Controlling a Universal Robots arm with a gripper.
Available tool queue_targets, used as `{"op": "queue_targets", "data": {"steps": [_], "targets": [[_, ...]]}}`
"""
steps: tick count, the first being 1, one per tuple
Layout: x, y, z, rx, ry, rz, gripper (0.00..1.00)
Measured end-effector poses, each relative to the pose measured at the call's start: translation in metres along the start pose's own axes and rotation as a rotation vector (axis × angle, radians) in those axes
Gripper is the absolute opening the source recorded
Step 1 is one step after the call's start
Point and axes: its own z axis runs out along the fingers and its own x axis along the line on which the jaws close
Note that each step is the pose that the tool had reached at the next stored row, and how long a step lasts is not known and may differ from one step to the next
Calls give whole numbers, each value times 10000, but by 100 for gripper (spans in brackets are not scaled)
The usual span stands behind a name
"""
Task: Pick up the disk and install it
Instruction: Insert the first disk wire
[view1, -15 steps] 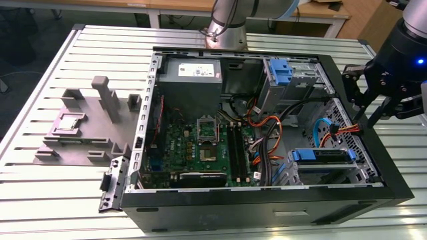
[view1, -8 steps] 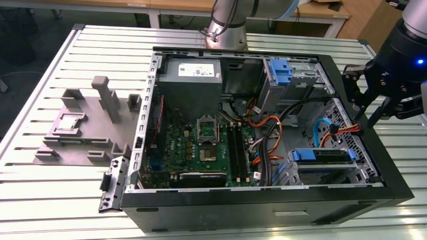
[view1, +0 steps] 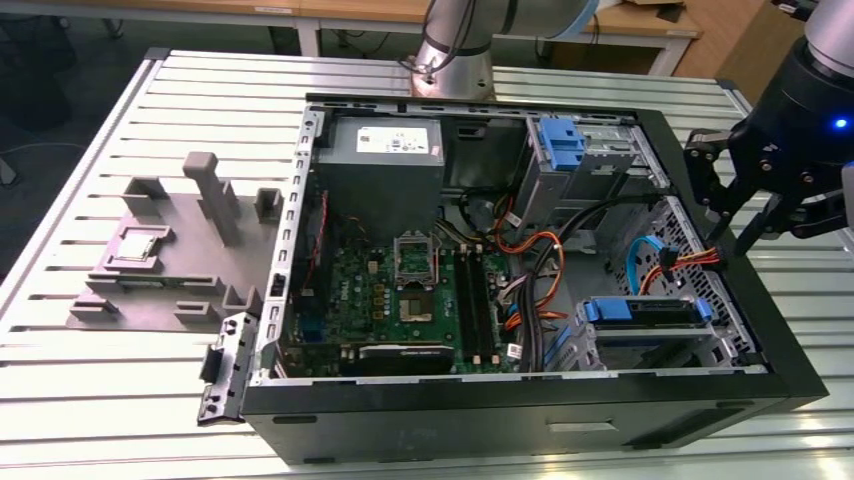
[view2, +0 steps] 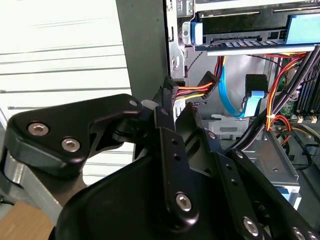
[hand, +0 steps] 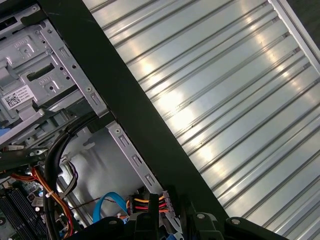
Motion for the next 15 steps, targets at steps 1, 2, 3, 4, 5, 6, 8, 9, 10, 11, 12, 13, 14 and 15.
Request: {"op": "queue_targets", "data": {"steps": [1, 2, 3, 4, 5, 6, 8, 9, 10, 11, 12, 13, 14, 15], "targets": [[29, -20, -2, -1, 1, 1, 31], [35, -25, -2, 0, -1, 0, 31], [35, -25, -1, 0, -1, -4, 31], [35, -25, -1, 1, -1, -7, 31], [36, -25, 0, 0, 0, -8, 31], [36, -25, 0, -1, 0, -8, 31], [36, -26, 1, -2, 1, -9, 31], [36, -26, 1, -2, 1, -9, 31], [36, -26, 1, -2, 1, -10, 31], [36, -26, 2, -3, 0, -18, 31], [36, -26, 3, -5, 1, -61, 31], [36, -26, 5, -10, 2, -128, 31], [39, -27, 19, -17, -127, -516, 31], [38, -27, 20, -23, -206, -523, 31]]}}
